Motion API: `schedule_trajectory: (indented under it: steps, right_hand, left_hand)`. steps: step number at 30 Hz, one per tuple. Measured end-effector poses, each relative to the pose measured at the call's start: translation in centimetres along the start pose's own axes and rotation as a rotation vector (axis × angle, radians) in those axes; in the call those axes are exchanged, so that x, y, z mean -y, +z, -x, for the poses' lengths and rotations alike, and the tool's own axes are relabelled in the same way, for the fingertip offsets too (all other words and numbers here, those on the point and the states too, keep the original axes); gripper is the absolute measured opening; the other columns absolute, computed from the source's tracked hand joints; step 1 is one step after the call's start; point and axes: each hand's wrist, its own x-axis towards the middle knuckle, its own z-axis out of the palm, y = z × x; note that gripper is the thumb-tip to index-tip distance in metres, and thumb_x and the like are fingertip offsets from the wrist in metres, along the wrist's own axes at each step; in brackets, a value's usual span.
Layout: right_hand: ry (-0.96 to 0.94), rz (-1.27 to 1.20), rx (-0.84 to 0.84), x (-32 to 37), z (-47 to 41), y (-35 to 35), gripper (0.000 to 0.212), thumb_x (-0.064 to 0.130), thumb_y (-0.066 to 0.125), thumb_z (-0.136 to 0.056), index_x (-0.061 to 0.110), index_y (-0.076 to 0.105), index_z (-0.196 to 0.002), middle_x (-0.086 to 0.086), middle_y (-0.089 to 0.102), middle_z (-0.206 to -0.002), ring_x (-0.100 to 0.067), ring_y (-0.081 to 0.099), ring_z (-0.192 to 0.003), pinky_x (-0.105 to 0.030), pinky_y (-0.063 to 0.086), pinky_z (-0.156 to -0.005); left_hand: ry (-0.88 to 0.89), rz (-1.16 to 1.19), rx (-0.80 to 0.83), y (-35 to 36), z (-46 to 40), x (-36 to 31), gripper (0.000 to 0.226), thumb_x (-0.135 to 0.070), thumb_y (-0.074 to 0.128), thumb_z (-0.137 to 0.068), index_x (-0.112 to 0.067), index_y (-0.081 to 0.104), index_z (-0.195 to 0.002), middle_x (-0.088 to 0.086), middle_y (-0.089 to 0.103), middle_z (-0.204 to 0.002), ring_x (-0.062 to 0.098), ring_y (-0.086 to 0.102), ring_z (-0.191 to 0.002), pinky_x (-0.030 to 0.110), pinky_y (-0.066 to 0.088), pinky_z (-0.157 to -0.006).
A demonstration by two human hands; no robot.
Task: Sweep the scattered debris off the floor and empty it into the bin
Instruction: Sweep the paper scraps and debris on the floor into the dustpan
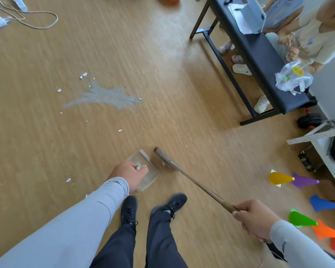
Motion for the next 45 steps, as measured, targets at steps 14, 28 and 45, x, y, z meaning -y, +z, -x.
schedule_trajectory:
  steps: [14, 28, 45]
  right_hand:
    - [0.023, 0.074, -0.060, -1.5, 0.7, -0.7, 0.017, 0.035, 0.058, -0.097, 0.031, 0.069, -0.109, 0.007, 0.063, -0.060, -0.011, 0.057, -0.047, -0.022, 0.045, -0.050]
    - [0.023, 0.223, -0.071, 6.3, -3.8, 5.0, 0.014, 0.016, 0.045, -0.094, 0.023, 0.056, -0.100, -0.001, 0.061, -0.083, -0.018, 0.063, -0.068, -0.026, 0.048, -0.057]
    - [-0.068, 0.303, -0.116, 4.3, -1.3, -0.4, 0.027, 0.036, 0.052, -0.098, 0.032, 0.064, -0.121, 0.007, 0.065, -0.087, -0.017, 0.063, -0.077, -0.028, 0.051, -0.069]
  left_hand:
    - [0.024, -0.006, -0.018, 0.2, 0.5, 0.2, 0.038, -0.045, 0.054, -0.086, -0.018, 0.043, -0.062, 0.001, 0.049, -0.059, 0.024, 0.046, -0.054, 0.027, 0.035, -0.052]
    - [0.013, -0.011, -0.036, 0.5, 0.4, 0.2, 0.030, -0.047, 0.054, -0.085, -0.018, 0.062, -0.087, -0.003, 0.053, -0.064, 0.018, 0.051, -0.057, 0.028, 0.037, -0.052]
    - [0.024, -0.038, -0.050, 0.3, -0.2, -0.3, 0.039, -0.046, 0.056, -0.085, -0.012, 0.055, -0.065, 0.005, 0.057, -0.063, 0.027, 0.053, -0.059, 0.030, 0.043, -0.055]
